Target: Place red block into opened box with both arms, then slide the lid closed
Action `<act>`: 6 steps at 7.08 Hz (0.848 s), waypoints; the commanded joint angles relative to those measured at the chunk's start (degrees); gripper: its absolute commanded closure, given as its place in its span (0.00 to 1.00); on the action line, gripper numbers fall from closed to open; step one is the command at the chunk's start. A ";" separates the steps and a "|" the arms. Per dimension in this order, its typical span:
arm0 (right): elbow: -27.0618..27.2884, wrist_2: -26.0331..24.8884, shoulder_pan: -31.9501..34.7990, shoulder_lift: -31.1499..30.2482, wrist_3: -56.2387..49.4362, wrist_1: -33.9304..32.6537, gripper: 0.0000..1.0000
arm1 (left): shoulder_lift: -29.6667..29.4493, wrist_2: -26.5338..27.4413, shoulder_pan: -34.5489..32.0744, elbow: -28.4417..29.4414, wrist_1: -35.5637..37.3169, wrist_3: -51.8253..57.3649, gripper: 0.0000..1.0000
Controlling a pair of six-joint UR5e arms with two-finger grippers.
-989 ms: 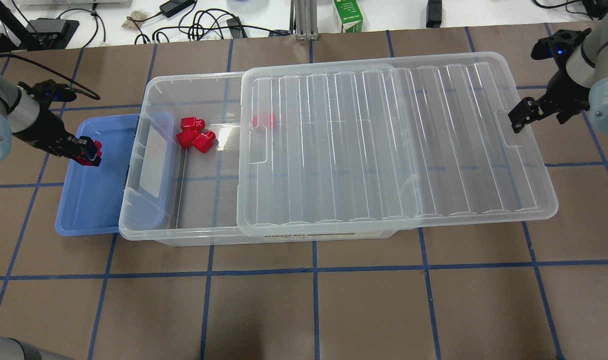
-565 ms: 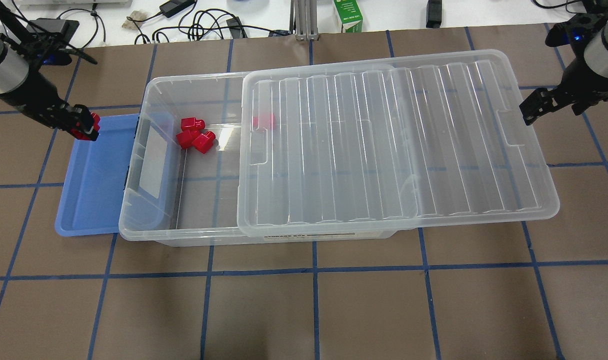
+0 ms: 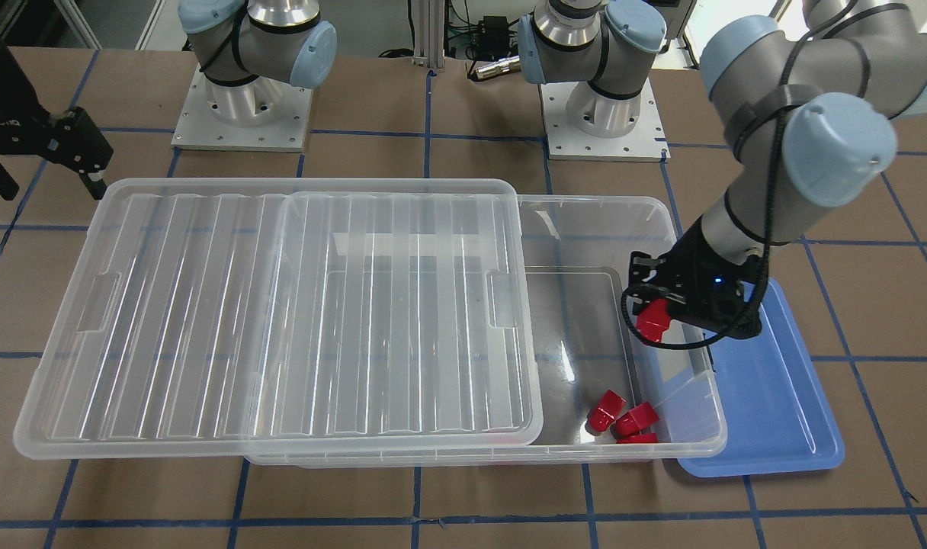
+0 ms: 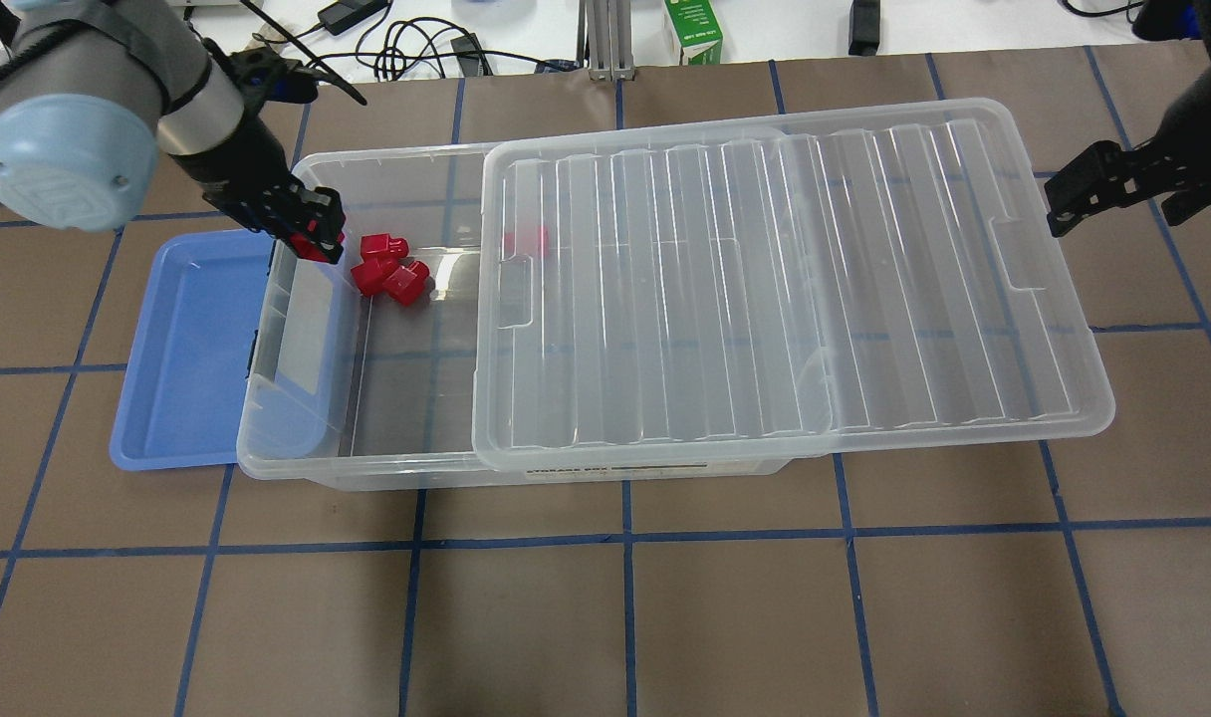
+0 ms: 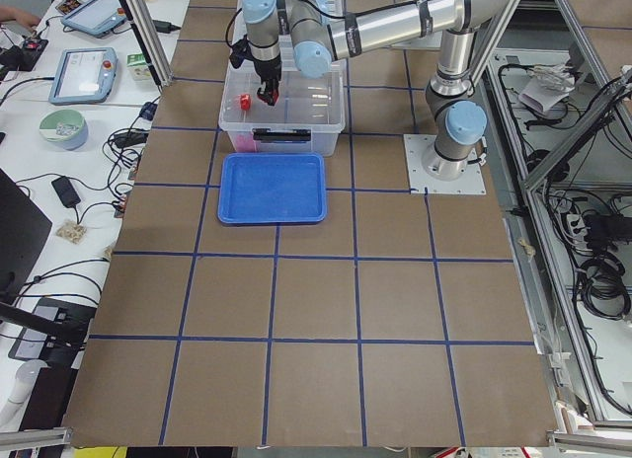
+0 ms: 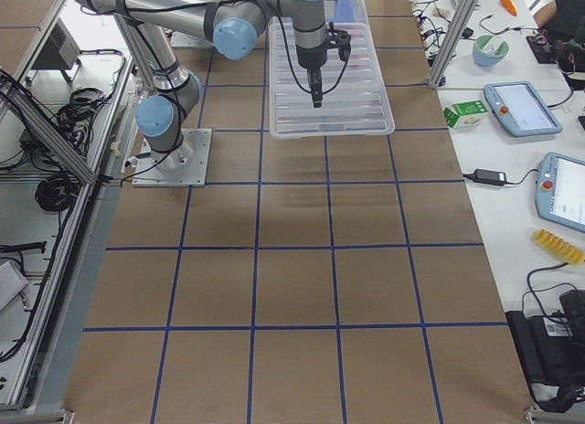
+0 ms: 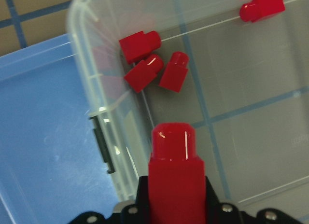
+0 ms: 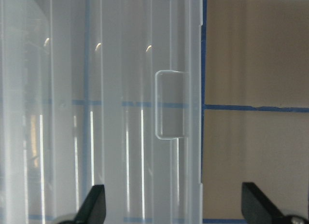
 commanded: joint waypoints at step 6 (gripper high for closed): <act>-18.51 -3.03 22.59 13.72 22.50 5.28 0.00 | -3.23 -0.07 -3.35 -17.27 21.97 -9.22 0.19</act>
